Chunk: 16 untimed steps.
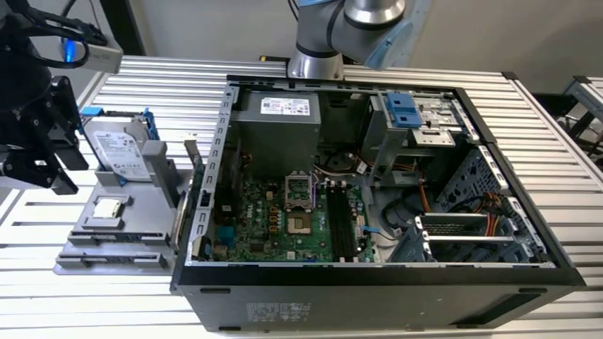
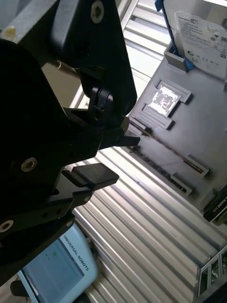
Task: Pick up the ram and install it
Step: 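Pick up the ram and move it above insertion slot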
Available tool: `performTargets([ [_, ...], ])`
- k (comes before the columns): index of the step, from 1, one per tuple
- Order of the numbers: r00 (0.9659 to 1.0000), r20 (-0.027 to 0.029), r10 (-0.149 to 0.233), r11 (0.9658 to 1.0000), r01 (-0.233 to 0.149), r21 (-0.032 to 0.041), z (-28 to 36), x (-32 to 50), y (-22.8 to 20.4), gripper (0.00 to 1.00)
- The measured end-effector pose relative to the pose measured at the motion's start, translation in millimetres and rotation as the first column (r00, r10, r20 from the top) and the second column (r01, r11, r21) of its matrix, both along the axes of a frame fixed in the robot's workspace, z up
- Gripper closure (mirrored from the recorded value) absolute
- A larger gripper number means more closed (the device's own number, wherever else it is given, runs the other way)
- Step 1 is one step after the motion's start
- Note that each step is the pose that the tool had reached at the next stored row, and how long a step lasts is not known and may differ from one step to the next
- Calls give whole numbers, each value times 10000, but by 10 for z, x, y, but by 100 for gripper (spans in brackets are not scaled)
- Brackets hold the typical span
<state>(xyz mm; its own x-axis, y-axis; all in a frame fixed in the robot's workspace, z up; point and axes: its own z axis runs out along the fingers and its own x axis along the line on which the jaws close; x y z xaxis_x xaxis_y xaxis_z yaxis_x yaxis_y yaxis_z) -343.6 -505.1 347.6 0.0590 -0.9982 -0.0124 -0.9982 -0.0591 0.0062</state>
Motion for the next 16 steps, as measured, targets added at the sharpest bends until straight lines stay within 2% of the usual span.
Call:
performTargets([
  [6,10000,0,-18,10000,18,0,-108,0,0,0],
  [12,9992,0,-399,9992,399,-1,-217,-6,-4,0],
  [16,9992,0,-399,9992,399,-1,-290,-6,-26,0],
])
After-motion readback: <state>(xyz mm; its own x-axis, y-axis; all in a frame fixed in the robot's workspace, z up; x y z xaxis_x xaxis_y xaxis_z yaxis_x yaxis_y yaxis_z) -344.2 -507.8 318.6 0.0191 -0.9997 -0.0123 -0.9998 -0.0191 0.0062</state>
